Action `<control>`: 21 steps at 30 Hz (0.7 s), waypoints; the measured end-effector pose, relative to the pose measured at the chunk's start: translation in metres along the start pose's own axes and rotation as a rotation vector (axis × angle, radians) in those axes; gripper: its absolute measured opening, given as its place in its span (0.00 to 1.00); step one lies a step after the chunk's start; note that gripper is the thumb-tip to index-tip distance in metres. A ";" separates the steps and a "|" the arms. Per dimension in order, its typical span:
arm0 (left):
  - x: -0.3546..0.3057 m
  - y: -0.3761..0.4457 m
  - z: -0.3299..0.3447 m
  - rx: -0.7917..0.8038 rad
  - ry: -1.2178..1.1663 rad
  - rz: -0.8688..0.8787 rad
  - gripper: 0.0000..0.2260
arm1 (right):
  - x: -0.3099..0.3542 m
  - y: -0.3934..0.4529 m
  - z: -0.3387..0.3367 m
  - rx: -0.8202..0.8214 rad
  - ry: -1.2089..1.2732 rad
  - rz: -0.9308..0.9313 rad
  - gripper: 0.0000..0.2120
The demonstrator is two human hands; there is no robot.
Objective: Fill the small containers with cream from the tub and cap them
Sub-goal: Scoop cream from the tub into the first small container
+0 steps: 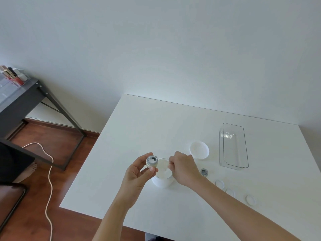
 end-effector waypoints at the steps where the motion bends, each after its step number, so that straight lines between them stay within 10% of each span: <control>1: -0.001 0.000 -0.001 -0.005 -0.001 0.005 0.24 | -0.005 -0.001 -0.003 -0.016 0.077 0.051 0.09; 10: 0.000 -0.001 -0.006 -0.030 0.016 0.009 0.20 | -0.057 -0.026 -0.019 -0.074 0.767 0.477 0.10; 21: 0.001 0.004 0.006 -0.066 0.118 -0.011 0.16 | -0.041 -0.040 -0.069 -0.146 1.066 0.420 0.10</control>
Point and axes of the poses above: each hand's wrist, its own y-axis towards the middle knuckle, its own z-axis out of the palm, x = y × z, the point moved 7 cm from there along y, towards the middle knuckle, and after that the axes turned 8 degrees about y, right-handed, at the moved point
